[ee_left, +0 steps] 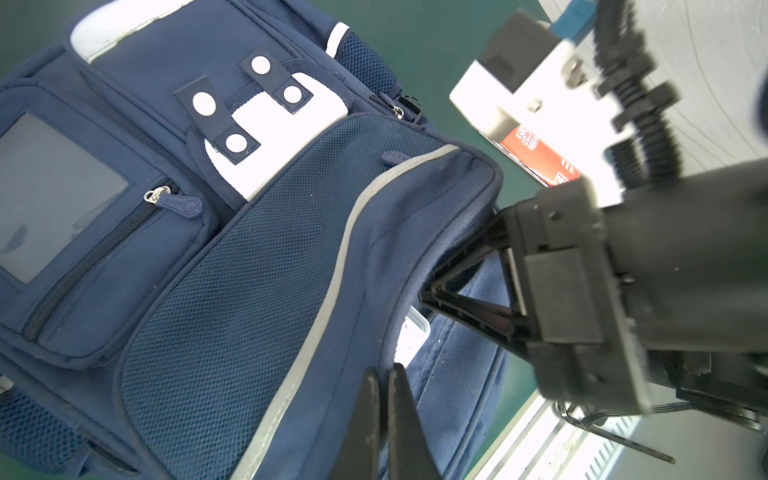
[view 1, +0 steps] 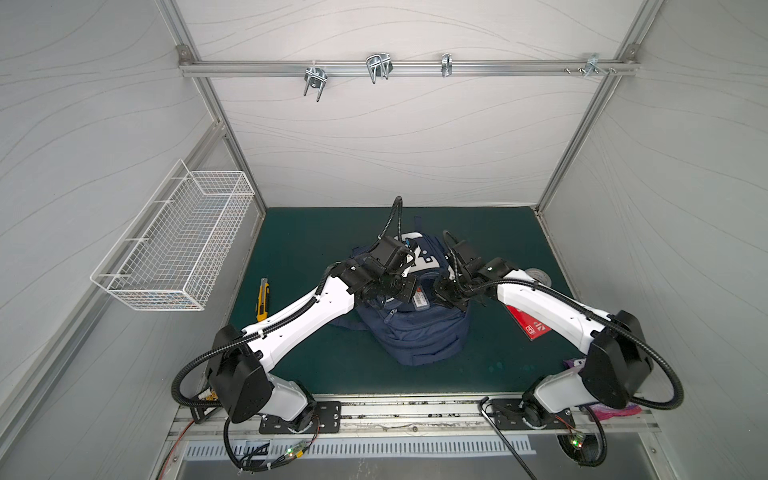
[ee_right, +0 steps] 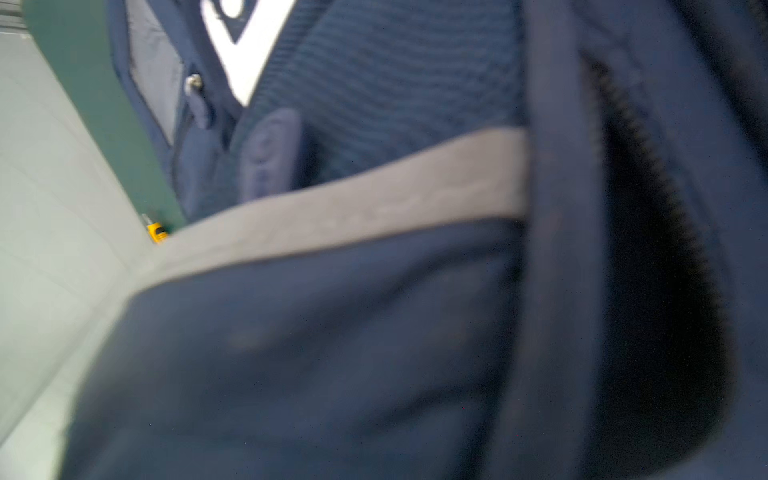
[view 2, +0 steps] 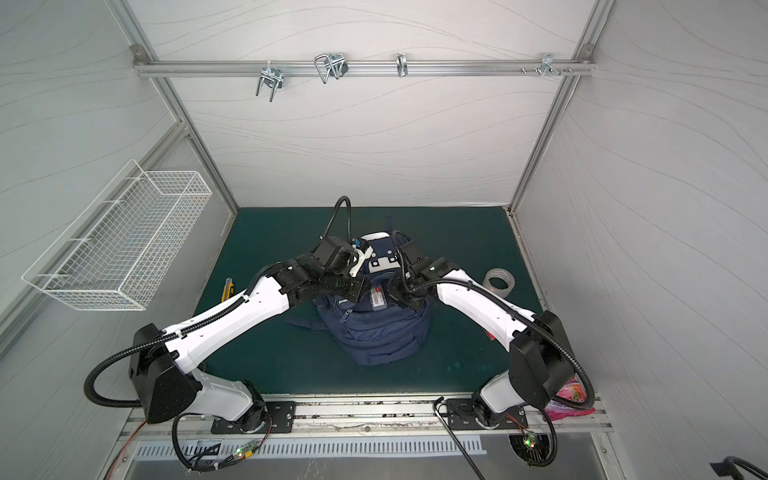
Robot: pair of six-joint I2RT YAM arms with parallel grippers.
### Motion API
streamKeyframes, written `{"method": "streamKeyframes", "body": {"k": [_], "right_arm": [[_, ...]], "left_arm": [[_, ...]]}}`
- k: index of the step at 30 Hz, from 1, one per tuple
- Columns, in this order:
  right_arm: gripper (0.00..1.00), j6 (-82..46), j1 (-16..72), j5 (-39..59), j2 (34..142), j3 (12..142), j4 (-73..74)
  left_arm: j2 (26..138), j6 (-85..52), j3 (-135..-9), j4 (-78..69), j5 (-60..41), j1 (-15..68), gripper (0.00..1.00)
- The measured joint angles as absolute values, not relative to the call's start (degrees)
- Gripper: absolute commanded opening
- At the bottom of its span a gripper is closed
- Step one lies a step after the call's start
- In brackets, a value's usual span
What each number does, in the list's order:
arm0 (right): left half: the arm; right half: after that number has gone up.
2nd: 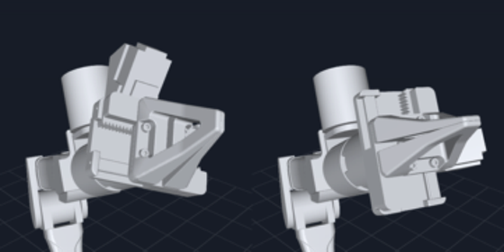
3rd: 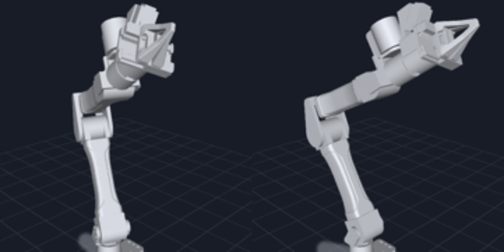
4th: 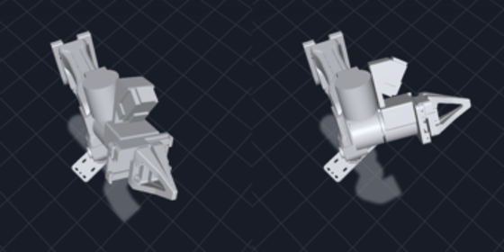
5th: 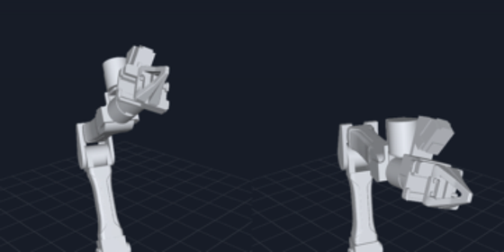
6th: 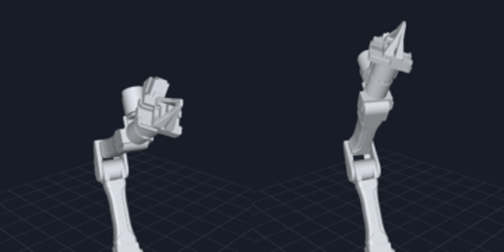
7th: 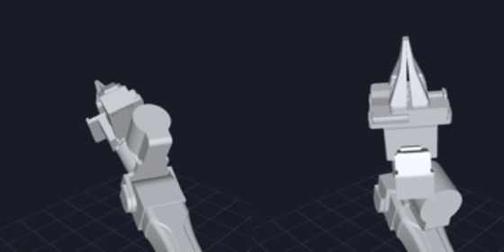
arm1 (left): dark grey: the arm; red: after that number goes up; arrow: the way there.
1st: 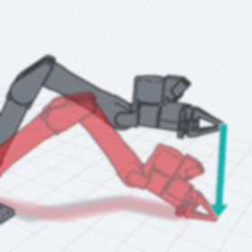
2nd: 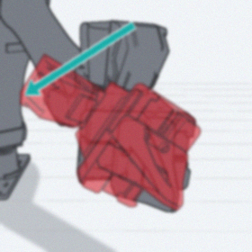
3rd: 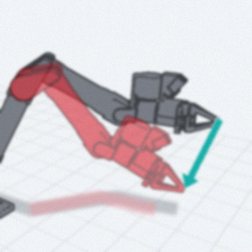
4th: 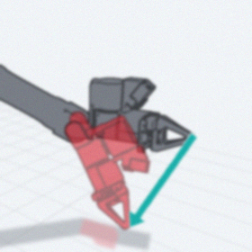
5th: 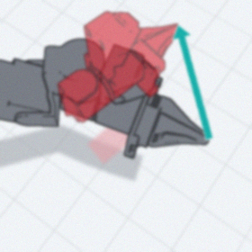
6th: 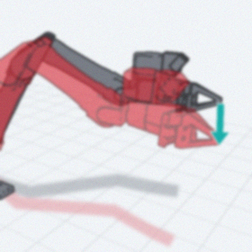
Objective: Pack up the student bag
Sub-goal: 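Push the clear box into the front pocket and open the right gripper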
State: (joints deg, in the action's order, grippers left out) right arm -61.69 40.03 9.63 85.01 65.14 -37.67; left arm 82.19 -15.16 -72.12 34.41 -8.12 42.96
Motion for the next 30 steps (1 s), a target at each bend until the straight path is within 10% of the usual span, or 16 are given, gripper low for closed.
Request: {"method": "streamKeyframes", "body": {"k": [12,20,30], "right_arm": [[0.17,-57.5,46.4,17.7,92.4,64.8,-20.3],[0.74,-52.2,43.6,10.4,85.0,64.4,-29.8],[0.92,-46.0,7.2,-9.9,69.0,57.6,-45.6]], "left_arm": [[82.1,-16.4,-70.8,35.3,-7.8,41.5,0.00],[81.6,-16.9,-69.2,33.6,-8.5,40.3,0.00],[80.9,-17.5,-67.5,33.0,-7.6,39.5,0.00]]}}
